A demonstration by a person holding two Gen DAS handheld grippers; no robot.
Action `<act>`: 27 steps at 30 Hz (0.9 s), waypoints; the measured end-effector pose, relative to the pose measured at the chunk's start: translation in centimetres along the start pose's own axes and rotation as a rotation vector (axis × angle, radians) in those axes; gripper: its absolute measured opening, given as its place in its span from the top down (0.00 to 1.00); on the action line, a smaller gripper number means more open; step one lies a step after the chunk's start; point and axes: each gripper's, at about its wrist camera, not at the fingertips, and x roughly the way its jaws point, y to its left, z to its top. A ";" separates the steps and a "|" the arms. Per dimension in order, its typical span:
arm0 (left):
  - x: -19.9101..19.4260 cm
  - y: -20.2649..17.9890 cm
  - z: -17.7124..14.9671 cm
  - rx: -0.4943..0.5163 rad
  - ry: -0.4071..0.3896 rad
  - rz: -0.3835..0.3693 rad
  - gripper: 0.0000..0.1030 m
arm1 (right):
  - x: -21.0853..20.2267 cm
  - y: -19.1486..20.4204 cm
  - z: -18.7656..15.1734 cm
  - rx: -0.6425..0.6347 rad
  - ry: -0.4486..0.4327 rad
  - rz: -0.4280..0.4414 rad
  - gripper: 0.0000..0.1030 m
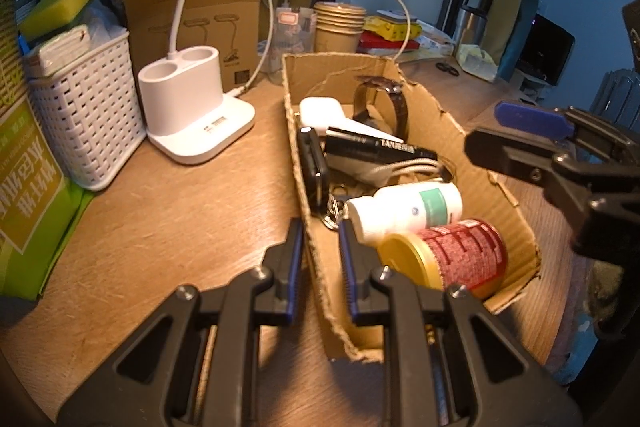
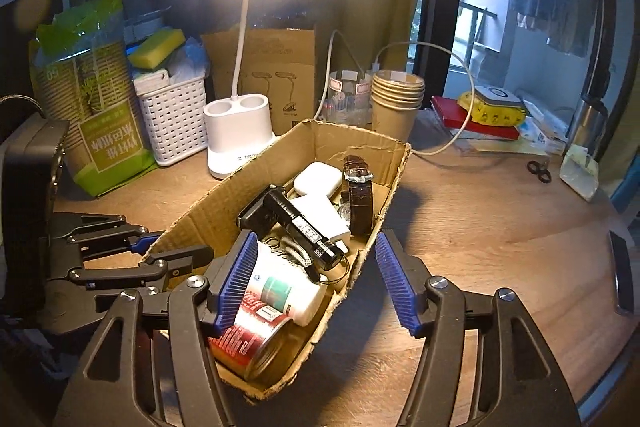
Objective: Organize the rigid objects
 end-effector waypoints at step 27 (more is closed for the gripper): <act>-5.2 -0.6 1.5 0.036 -0.212 -0.036 0.40 | -5.7 -0.6 0.7 0.037 -0.123 -0.079 0.29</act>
